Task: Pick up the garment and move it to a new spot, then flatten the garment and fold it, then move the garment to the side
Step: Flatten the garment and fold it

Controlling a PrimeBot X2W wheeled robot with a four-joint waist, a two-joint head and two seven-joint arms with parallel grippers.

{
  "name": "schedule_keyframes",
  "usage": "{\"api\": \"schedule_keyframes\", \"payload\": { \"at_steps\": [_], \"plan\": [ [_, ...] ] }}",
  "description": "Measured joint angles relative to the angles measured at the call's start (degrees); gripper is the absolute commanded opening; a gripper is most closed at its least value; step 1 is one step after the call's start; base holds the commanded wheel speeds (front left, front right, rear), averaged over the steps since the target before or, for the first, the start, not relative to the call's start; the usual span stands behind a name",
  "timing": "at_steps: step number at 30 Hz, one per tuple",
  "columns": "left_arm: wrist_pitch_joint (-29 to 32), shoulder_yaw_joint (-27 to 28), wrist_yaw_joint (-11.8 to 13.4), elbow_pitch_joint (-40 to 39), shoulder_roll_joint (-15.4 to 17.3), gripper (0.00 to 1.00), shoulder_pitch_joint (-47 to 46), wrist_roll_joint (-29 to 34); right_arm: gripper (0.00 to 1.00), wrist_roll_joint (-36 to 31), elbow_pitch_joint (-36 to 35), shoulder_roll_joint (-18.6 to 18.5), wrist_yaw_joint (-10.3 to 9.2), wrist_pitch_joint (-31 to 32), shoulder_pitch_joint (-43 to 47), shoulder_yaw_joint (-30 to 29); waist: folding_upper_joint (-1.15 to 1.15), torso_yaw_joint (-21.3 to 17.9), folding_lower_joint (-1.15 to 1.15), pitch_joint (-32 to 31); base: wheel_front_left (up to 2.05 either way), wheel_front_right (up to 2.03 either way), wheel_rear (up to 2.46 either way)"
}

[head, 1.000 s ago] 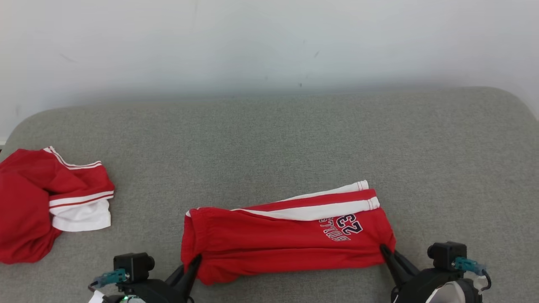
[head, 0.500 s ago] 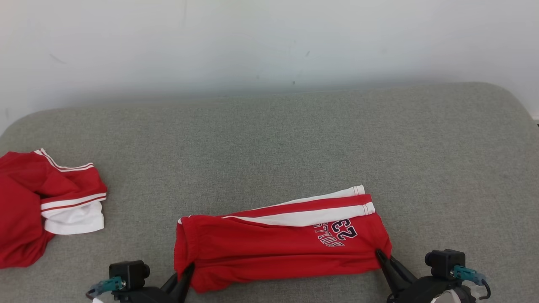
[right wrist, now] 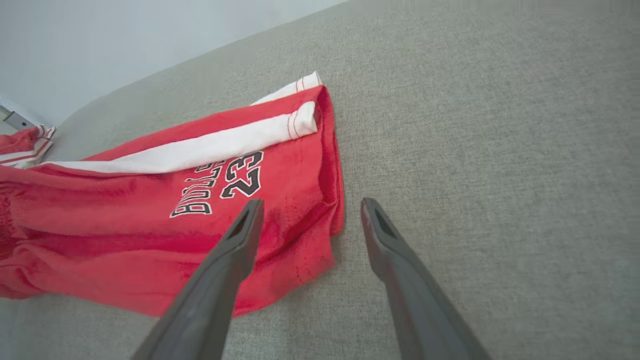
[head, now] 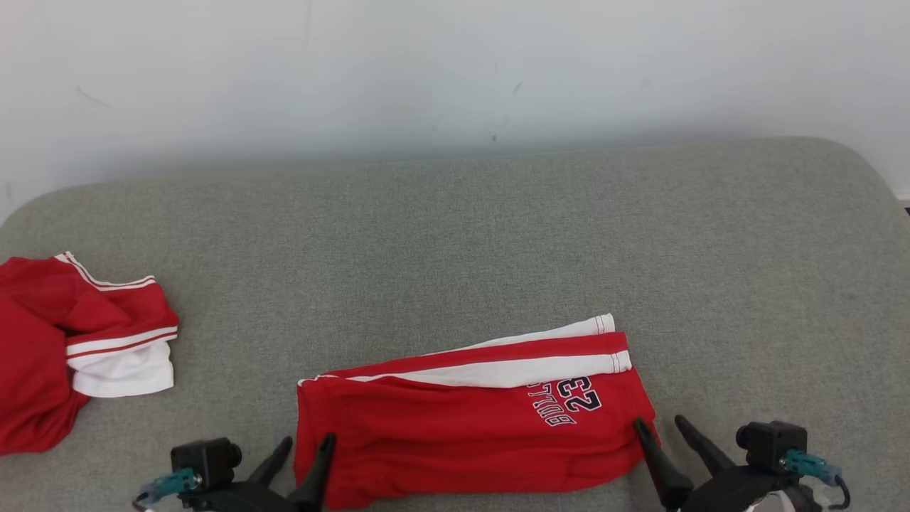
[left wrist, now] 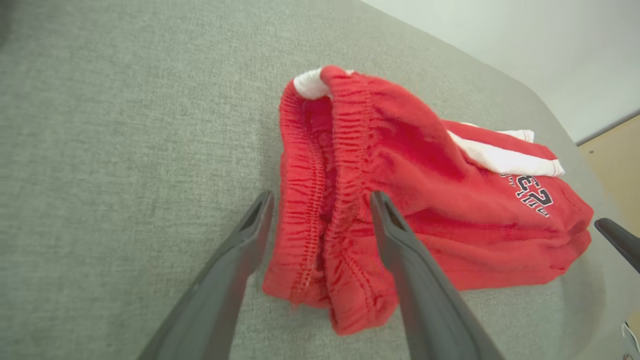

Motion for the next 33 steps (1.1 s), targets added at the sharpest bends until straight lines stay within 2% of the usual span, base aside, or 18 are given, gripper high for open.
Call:
{"api": "schedule_keyframes", "payload": {
  "at_steps": [12, 15, 18, 20, 25, 29, 33],
  "plan": [
    [-6.9, 3.1, 3.6, -6.9, 1.1, 1.00, 1.6, 1.9, 1.00, -1.9, -9.0, -2.6, -2.53, -2.5, 0.8, -1.6, 0.00, -0.3, 0.00, -2.2, 0.00, 0.00, 0.00],
    [-8.4, 3.8, 4.2, -7.9, 1.4, 1.00, 2.4, 3.5, 1.00, -3.8, -10.3, -3.5, -3.99, -3.3, 1.5, -2.0, 0.00, -0.3, 0.00, -2.9, 0.00, 0.00, 0.00],
    [-10.2, 5.2, 5.1, -9.8, 1.8, 1.00, 3.6, 3.8, 1.00, -4.3, -12.7, -4.6, -6.25, -4.2, 3.5, -4.3, 0.00, -0.6, 0.00, -3.7, 0.00, 0.00, 0.00],
    [-10.8, 6.0, 5.2, -10.2, 2.7, 1.00, 4.8, 3.9, 1.00, -4.3, -13.7, -4.8, -6.81, -4.4, 4.5, -5.0, 0.00, -0.9, 0.00, -3.9, 0.00, 0.00, 0.00],
    [-12.1, 8.6, 6.0, -12.7, 3.5, 1.00, 7.4, 4.6, 1.00, -4.6, -16.0, -5.0, -7.56, -4.8, 6.1, -6.9, 0.00, -1.8, 0.00, -4.2, 0.00, 0.00, 0.00],
    [-12.6, 9.0, 6.4, -14.1, 4.4, 1.00, 8.4, 7.7, 1.00, -4.6, -18.1, -5.3, -8.47, -5.3, 8.7, -8.6, 0.00, -2.2, 0.01, -4.1, 0.00, 0.00, 0.00],
    [-13.1, 9.4, 6.5, -16.7, 4.1, 1.00, 11.1, 9.5, 1.00, -4.7, -19.6, -5.3, -8.49, -5.3, 9.4, -9.3, 0.00, -2.6, 0.00, -4.1, 0.00, 0.00, 0.00]
  ]
}}
